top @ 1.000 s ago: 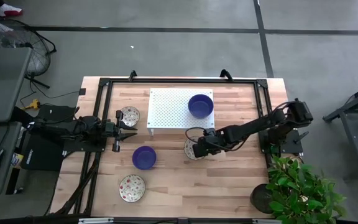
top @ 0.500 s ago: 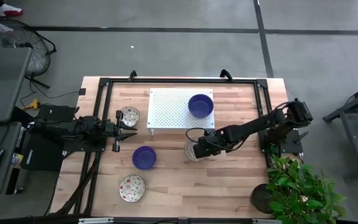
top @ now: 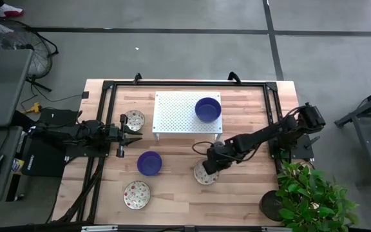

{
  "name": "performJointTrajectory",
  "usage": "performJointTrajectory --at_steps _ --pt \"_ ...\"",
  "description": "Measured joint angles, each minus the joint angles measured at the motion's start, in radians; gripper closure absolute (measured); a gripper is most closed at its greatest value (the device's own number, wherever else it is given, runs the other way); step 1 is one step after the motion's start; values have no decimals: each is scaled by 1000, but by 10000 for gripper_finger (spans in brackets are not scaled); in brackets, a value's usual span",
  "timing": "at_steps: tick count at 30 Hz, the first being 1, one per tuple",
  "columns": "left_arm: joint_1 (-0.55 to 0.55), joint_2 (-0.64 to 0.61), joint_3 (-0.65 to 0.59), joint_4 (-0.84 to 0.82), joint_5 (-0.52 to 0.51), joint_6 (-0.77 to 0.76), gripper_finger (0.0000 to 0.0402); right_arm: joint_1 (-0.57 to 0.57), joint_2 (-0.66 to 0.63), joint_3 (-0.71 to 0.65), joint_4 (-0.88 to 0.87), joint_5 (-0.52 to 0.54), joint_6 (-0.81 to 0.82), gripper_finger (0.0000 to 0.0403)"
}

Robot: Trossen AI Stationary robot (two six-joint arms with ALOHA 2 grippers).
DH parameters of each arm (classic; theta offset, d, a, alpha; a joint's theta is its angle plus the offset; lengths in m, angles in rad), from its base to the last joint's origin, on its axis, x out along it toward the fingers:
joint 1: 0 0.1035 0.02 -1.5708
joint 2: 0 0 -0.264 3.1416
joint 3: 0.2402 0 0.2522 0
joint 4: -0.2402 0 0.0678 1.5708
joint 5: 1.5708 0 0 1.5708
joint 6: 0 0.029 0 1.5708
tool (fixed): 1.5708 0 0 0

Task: Pick & Place Mini bowls
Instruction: Put the right white patterned bowl on the shelf

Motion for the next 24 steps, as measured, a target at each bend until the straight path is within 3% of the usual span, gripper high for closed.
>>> performJointTrajectory --at_steps 16,24 --pt "0 0 0 0 0 0 330 12 -68 0 16 2 -101 401" --pt "0 0 0 0 0 0 330 12 -71 1 15 -70 -142 402"
